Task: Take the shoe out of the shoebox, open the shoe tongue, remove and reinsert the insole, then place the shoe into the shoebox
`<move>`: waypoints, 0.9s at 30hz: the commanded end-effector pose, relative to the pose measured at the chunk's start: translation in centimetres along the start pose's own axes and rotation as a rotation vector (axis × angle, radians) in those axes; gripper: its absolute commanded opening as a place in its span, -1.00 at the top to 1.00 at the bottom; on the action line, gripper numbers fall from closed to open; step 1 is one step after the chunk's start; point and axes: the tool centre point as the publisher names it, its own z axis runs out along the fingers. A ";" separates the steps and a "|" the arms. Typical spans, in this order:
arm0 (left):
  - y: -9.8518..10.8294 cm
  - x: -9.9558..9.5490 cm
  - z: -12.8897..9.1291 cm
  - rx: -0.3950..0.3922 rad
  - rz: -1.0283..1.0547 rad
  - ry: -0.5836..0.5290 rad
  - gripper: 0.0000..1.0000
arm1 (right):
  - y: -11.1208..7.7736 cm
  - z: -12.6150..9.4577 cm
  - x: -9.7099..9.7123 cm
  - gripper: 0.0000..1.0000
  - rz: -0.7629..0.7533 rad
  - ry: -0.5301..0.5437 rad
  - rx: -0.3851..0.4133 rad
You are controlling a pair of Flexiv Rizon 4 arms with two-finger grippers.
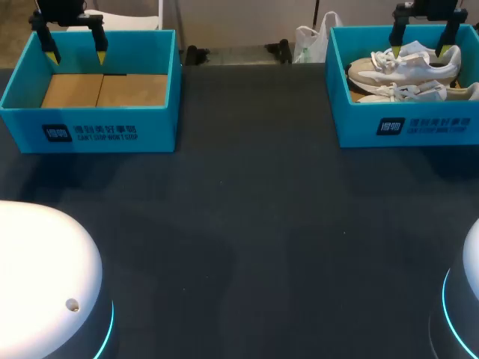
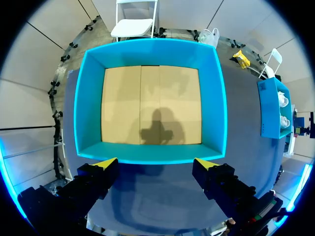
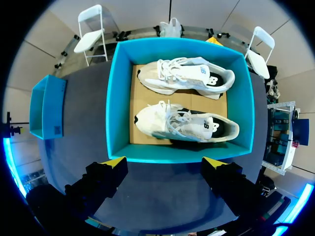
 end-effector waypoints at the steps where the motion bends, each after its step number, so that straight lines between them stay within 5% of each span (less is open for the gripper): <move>1: 0.0 0.0 0.0 0.000 0.000 0.000 -1.00 | 0.0 0.0 0.0 -1.00 0.000 0.000 0.000; 14: 0.0 0.0 0.0 0.000 0.000 0.000 -1.00 | 0.0 0.0 0.0 -1.00 0.000 0.000 0.000; 27: 0.0 0.0 0.0 0.000 0.000 0.000 -1.00 | 0.0 1.9 -7.0 -1.00 0.051 0.011 -0.002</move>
